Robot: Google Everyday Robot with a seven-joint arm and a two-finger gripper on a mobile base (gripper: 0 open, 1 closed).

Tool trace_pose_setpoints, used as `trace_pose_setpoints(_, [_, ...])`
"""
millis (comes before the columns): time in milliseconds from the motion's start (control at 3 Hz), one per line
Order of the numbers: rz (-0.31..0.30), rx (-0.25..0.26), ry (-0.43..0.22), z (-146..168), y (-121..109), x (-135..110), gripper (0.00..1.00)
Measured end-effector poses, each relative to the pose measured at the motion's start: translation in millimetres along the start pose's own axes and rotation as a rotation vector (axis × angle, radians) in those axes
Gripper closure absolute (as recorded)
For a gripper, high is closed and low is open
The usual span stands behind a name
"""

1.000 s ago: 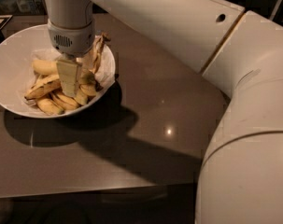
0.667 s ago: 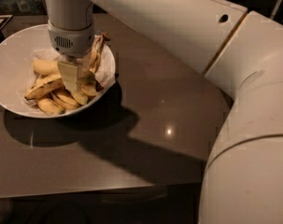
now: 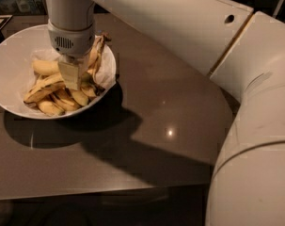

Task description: Pick banana from white bowl

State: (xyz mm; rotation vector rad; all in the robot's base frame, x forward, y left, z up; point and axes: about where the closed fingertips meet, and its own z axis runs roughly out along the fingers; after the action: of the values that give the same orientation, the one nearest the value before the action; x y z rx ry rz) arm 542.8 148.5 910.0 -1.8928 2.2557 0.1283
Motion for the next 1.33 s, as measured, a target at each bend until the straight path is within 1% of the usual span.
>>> trace_pose_setpoints(333, [-0.039, 0.034, -0.067, -19, 5, 5, 1.00])
trace_pose_setpoints(667, [-0.071, 0.049, -0.138, -40, 8, 13, 1.00])
trace_pose_setpoints(1000, [-0.100, 0.026, -0.202, -54, 8, 20, 1.00])
trace_pose_setpoints(1333, [-0.137, -0.003, -0.296, -71, 12, 27, 1.00])
